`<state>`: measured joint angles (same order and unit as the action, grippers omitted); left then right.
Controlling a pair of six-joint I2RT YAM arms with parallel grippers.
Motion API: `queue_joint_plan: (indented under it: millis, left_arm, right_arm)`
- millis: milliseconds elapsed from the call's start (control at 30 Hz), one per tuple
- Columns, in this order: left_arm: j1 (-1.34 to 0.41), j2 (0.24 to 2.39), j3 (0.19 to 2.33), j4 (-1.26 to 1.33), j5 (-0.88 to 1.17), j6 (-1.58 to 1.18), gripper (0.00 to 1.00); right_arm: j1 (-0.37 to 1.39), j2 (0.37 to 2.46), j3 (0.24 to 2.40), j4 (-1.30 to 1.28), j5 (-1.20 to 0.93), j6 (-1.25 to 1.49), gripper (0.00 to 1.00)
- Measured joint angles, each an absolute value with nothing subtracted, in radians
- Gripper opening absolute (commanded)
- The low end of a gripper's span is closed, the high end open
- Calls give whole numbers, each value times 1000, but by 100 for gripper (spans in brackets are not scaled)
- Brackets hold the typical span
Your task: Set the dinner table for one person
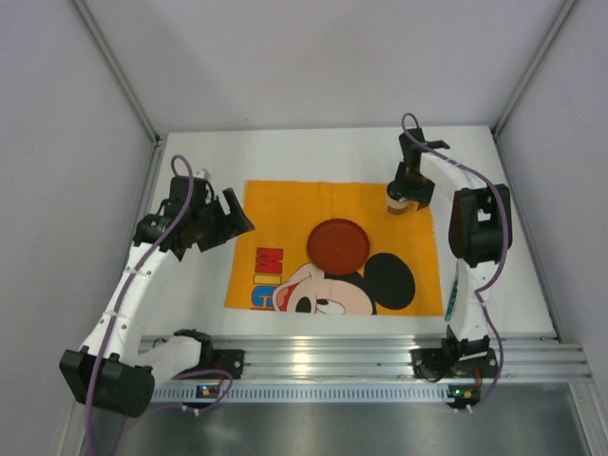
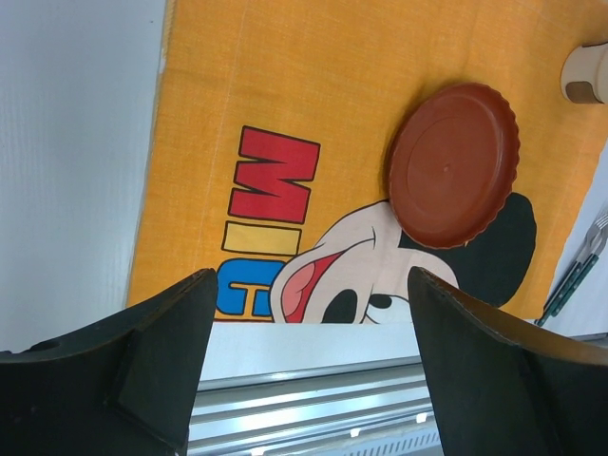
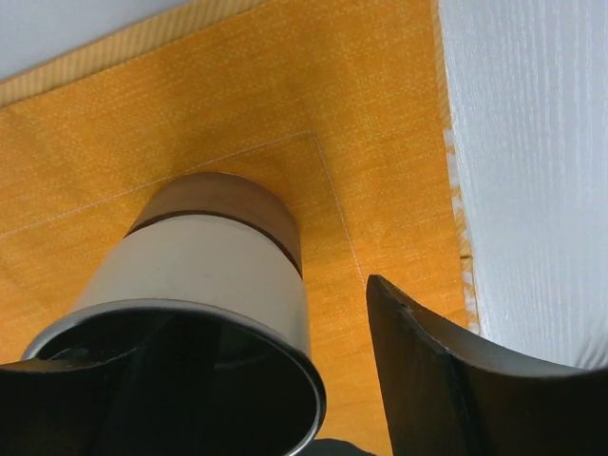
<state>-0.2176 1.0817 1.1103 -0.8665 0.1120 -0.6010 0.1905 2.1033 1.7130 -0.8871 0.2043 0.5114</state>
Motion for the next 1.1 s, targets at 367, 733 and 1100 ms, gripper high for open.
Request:
queue_joint_plan:
  millis: [367, 733, 1100]
  left_arm:
    - [-218, 1093, 1106, -869, 136, -577, 86]
    - [-221, 1076, 1019, -845, 206, -573, 86]
    - [-228, 868, 767, -843, 255, -605, 86]
  right_arm:
    - [178, 1980, 1709, -894, 199, 487, 79]
    - [-245, 1372, 1273, -888, 57, 463, 75]
    - [-332, 1333, 802, -889, -82, 465, 49]
